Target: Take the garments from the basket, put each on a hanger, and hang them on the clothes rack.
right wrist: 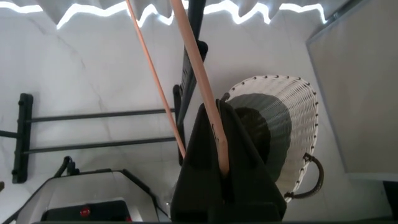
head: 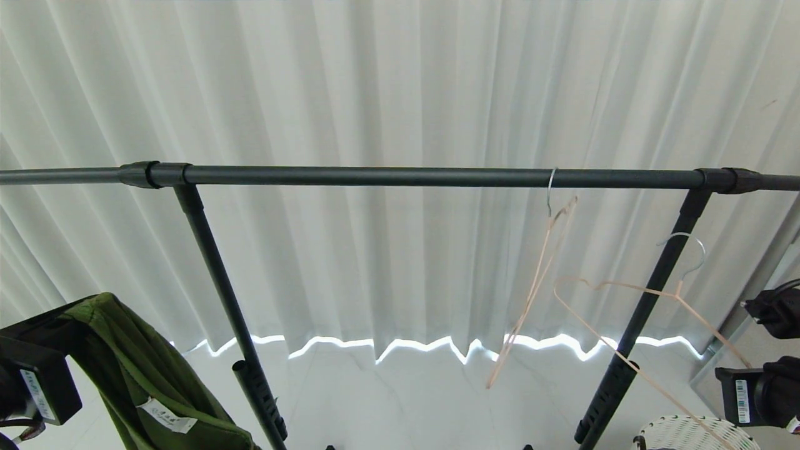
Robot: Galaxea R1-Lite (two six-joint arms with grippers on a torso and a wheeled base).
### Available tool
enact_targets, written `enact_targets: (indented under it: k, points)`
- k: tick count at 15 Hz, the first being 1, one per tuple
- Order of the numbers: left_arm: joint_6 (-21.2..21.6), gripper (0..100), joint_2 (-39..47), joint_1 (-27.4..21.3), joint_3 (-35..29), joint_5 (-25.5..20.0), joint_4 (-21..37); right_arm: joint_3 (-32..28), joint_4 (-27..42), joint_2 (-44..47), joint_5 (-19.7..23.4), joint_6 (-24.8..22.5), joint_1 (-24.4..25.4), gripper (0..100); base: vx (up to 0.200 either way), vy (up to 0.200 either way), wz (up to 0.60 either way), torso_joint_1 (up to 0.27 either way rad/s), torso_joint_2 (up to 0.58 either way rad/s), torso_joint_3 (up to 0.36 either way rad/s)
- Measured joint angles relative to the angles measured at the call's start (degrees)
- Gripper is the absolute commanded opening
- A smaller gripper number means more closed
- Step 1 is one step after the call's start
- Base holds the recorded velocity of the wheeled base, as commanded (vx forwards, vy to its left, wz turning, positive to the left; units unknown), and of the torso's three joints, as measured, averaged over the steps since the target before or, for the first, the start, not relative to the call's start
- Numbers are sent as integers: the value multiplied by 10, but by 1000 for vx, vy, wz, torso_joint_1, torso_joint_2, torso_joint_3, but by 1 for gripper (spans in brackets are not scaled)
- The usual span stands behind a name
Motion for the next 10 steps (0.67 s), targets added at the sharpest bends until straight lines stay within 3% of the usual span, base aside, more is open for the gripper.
enact_targets:
  k: [1,10]
  points:
    - [1,0,0,0,0,0,0,0,0,-2,0,0,1,0,0,0,0,0,0,0]
    - [10,0,0,1,0,2,-1,0,-1,-7,0,1,3,0,-200,0,0,1,1,4]
